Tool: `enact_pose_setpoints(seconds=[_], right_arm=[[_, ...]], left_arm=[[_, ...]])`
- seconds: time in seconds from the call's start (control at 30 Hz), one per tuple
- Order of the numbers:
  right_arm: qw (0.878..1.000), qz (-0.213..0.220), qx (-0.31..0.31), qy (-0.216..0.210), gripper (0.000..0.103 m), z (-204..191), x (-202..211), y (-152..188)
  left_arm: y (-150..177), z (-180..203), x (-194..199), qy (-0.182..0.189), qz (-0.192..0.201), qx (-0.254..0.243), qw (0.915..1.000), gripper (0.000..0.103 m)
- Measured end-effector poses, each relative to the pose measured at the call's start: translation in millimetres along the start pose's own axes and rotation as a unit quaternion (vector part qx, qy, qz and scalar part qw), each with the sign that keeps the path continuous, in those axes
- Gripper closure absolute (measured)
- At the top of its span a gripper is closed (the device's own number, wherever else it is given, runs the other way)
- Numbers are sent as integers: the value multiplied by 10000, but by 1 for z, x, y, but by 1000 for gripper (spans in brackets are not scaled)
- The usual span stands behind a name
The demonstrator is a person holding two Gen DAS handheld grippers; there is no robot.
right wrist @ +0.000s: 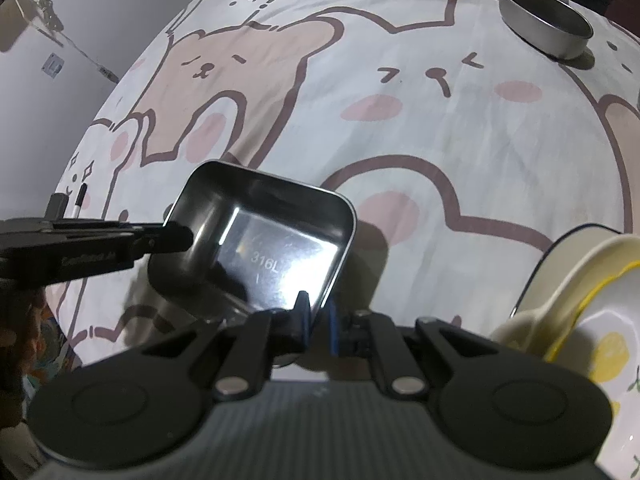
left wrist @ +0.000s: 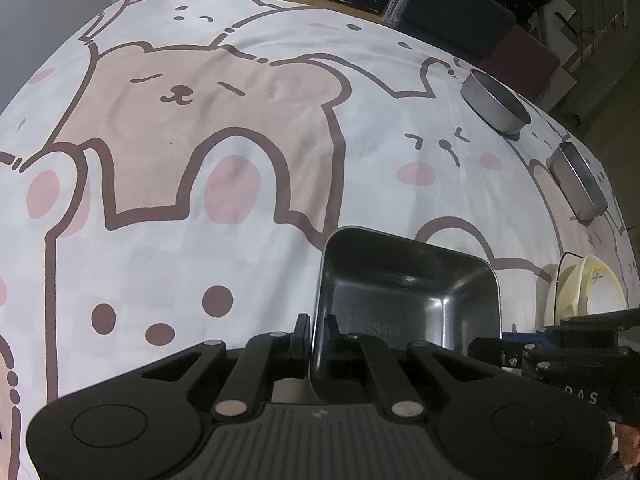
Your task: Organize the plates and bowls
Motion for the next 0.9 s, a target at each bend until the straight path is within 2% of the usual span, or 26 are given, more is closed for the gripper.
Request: enact_pose_setpoints(seconds=[0.33, 0.37, 0.43, 0.57, 0.67, 0.73, 0.9], right_arm=[[10000, -11, 11, -6, 90, 1, 1, 1], [10000, -4, 5, -6, 90, 1, 2, 0], [10000, 6, -24, -33, 89, 3, 3, -1], [10000, 23, -48, -33, 89, 5, 5, -2], [10000, 18, -38, 0, 78, 6, 7, -2], [10000, 48, -19, 20, 65, 5, 9, -2], [9997, 225, 54, 20, 55, 4, 22, 0]], left_arm=[[1, 1, 1, 20, -3, -63, 10000, 97], [2, 1, 1, 14, -10, -72, 10000, 93], [2, 1, 1, 10, -15, -90, 10000, 92], [2, 2, 3, -69, 6, -130, 9999, 78], [2, 3, 7, -106, 25, -177, 9998, 73], [3, 3, 10, -119, 40, -192, 9997, 68], [5, 4, 26, -152, 169, -236, 9995, 61]])
Point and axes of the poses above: each gripper's, at about its wrist camera, not at the fingertips, and x roughly against the way its jaws point, z to its right, y to its underside, the point moved 5 cm from there along -x, roughly the way its jaws point, and after that the axes turned 4 degrees about -z, right-handed, at the moved point
